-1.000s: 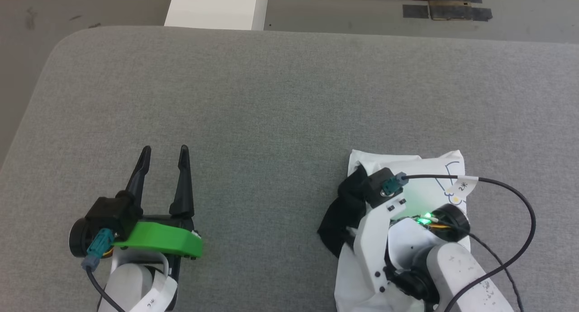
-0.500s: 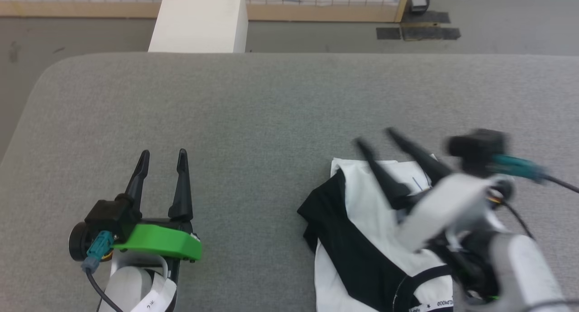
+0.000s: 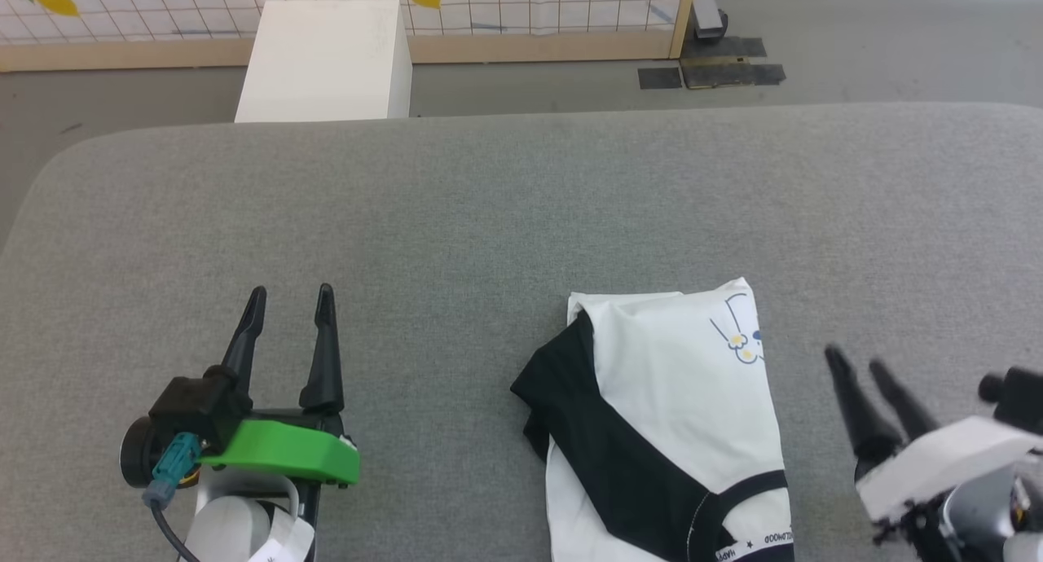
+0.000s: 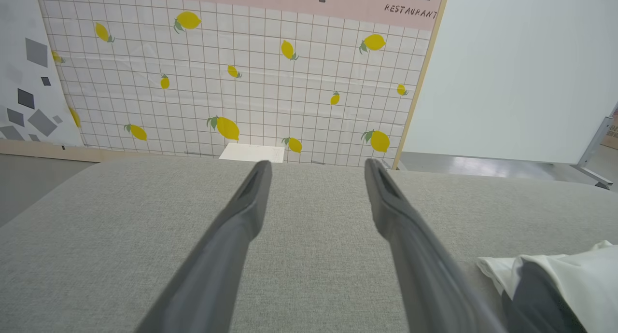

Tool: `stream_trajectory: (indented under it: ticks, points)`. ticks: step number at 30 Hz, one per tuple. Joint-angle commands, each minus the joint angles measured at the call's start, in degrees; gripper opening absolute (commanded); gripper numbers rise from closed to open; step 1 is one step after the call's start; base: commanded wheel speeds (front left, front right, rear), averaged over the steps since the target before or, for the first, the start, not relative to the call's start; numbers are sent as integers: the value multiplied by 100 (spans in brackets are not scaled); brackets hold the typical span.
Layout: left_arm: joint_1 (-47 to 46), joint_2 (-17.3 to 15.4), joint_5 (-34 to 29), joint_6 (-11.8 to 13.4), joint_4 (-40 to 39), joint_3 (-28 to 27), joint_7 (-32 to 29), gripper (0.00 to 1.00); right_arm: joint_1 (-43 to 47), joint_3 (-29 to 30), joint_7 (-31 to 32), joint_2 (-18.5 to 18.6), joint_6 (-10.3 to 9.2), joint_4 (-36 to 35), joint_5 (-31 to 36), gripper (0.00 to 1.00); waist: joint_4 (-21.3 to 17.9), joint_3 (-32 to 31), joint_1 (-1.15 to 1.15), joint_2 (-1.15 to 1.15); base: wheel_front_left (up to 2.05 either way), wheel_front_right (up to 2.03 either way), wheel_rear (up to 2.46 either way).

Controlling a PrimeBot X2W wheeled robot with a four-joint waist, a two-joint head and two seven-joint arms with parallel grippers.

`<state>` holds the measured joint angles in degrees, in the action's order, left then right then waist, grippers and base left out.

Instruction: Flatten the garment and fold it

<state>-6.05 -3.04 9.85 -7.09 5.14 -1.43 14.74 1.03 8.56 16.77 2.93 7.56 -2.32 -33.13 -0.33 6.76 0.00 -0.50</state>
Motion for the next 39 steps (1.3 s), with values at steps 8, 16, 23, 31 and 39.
stream_trajectory:
  ticks: [8, 16, 23, 31, 39]
  points:
    - [-33, 16, 45, -39, -10, -22, 26, 100, -64, -124, 552, -5, -8, 1136, -486, 100, 103, 133, 0, 49, 0, 0, 0]
    - [-50, 16, 40, -39, -13, -13, 26, 100, -462, -541, 979, -5, -8, 2034, -1140, 100, 261, 186, 0, 49, 0, 0, 0]
    - [-63, 16, 31, -39, -11, -33, 26, 100, -669, -898, 1297, -5, -8, 2148, -956, 0, 305, 215, 0, 49, 0, 0, 0]
    - [-42, 15, -13, -15, -74, -116, 26, 100, -996, -906, 1770, 5, -8, 1411, 799, 0, 20, 313, 0, 49, 0, 0, 0]
    - [-205, -41, -149, -22, -251, -179, 26, 100, -2170, -1948, 2258, 851, -8, 988, 1986, 0, -861, 713, 0, 49, 0, 0, 0]
